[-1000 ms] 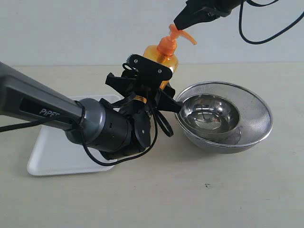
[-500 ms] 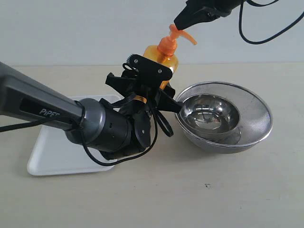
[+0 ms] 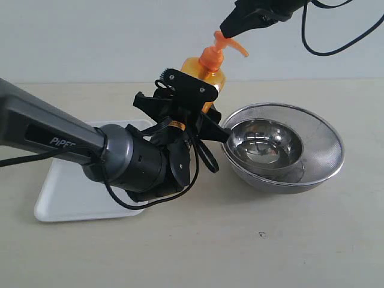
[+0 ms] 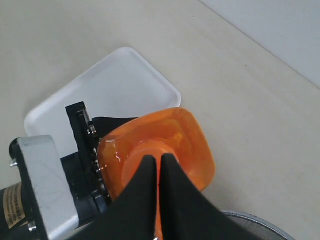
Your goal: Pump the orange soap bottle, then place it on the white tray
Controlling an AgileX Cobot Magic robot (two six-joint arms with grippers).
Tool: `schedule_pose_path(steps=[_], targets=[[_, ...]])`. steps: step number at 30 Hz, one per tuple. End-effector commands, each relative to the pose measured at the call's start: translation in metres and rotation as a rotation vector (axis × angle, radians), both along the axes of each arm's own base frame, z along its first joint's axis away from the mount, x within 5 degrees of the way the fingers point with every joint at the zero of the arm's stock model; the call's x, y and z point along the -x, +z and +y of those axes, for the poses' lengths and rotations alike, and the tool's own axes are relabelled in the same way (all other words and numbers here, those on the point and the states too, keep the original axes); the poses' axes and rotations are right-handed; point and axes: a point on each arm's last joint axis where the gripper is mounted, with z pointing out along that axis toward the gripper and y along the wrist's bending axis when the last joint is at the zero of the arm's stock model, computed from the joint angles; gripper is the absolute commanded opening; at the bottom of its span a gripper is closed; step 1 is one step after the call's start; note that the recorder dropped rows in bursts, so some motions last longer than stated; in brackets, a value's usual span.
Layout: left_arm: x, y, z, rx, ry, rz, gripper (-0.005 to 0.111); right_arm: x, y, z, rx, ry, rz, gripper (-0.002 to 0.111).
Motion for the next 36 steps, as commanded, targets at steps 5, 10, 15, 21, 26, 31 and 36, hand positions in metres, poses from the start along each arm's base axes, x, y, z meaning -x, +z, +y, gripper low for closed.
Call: schedule_pose_path(steps=[5,10,15,21,26,31,36], targets=[[0.003,0.013,-0.011,0.014,-0.065,-0.068,0.005,0.008,-0.060,0.005,0.202,0.143,0.206,0.000],[0.003,0.013,-0.011,0.014,-0.065,-0.068,0.005,0.010,-0.049,0.004,0.198,0.141,0.179,0.000],[0.003,0.013,-0.011,0.014,-0.065,-0.068,0.005,0.011,-0.027,0.004,0.189,0.134,0.112,0.000],[0.003,0.013,-0.011,0.016,-0.062,-0.066,0.005,0.012,0.005,0.001,0.199,0.113,0.010,0.000],[0.003,0.013,-0.011,0.016,-0.062,-0.066,0.005,0.009,0.024,-0.001,0.205,0.089,-0.048,0.000],[0.003,0.013,-0.011,0.016,-0.062,-0.066,0.005,0.006,0.057,-0.002,0.197,0.071,-0.167,0.000],[0.003,0.013,-0.011,0.016,-0.062,-0.065,0.005,0.008,0.092,-0.003,0.177,0.042,-0.281,0.000]])
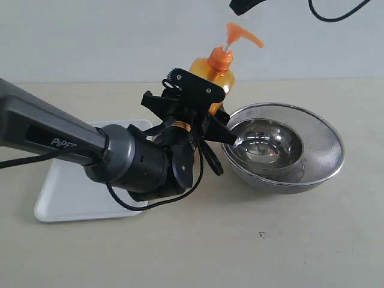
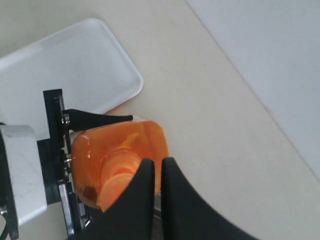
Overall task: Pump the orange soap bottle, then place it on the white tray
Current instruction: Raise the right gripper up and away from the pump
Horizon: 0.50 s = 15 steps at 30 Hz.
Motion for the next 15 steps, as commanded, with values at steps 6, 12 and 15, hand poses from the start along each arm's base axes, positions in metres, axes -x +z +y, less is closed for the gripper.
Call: schedule_pose_path(steps=[6,12,15], targets=[[0.001,0.013,-0.006,0.021,-0.012,-0.062,0.005,0.011,0.048,-0.006,-0.033,-0.031,-0.141,0.000],[0.001,0.013,-0.006,0.021,-0.012,-0.062,0.005,0.030,0.072,-0.015,-0.027,-0.072,-0.197,0.000],[0.001,0.013,-0.006,0.021,-0.012,-0.062,0.005,0.033,0.075,-0.016,-0.032,-0.075,-0.203,0.000]])
